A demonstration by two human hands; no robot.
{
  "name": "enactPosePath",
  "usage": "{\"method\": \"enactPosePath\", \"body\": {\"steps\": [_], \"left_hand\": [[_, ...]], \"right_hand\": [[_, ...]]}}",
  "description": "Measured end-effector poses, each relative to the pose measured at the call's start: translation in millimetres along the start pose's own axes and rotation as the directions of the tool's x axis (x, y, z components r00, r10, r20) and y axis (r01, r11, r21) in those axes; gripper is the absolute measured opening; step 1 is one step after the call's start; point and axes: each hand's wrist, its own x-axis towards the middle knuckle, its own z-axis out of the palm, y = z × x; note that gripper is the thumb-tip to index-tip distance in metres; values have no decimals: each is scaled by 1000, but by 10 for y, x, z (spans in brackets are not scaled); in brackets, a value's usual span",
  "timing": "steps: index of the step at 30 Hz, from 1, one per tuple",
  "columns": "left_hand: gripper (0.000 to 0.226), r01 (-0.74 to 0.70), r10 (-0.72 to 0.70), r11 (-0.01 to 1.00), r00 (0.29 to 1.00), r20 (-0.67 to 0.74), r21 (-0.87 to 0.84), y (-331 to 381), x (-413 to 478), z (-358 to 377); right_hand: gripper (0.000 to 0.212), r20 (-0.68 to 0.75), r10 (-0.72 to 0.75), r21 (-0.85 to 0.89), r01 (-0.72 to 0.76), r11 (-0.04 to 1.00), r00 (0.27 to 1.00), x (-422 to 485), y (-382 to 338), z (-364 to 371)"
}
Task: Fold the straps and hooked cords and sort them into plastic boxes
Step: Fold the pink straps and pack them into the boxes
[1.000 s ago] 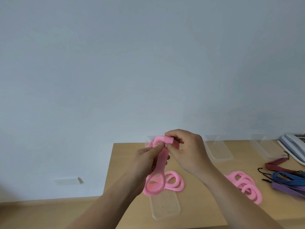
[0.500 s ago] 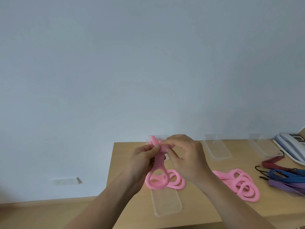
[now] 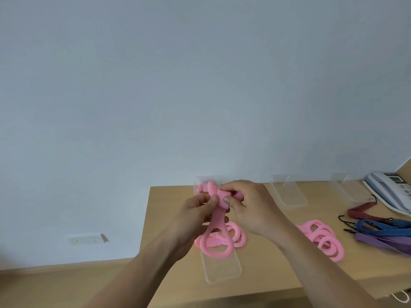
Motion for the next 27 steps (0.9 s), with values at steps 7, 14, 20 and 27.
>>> {"method": "enactPosePath", "body": {"steps": [7,14,20,27], "left_hand": [[66,164,-163,986,982,91,-5,17,42,98],[59,149,-135,977,986,102,-150,-25,112,193],[51,191,-170,943,980,99,-272,-34,210,300],[40,205,-204,961,979,23,-186,-57,282,375]], "right_hand": [[26,-152,-88,7,90,996,984,-77,100,4],[33,-308,-249,-73,238,969,918,-156,217,120],[27,-285,-315,-35,319,947,905,-207,308,60],[33,-94,-141,28,145,989,985,-64,511,-34]]}}
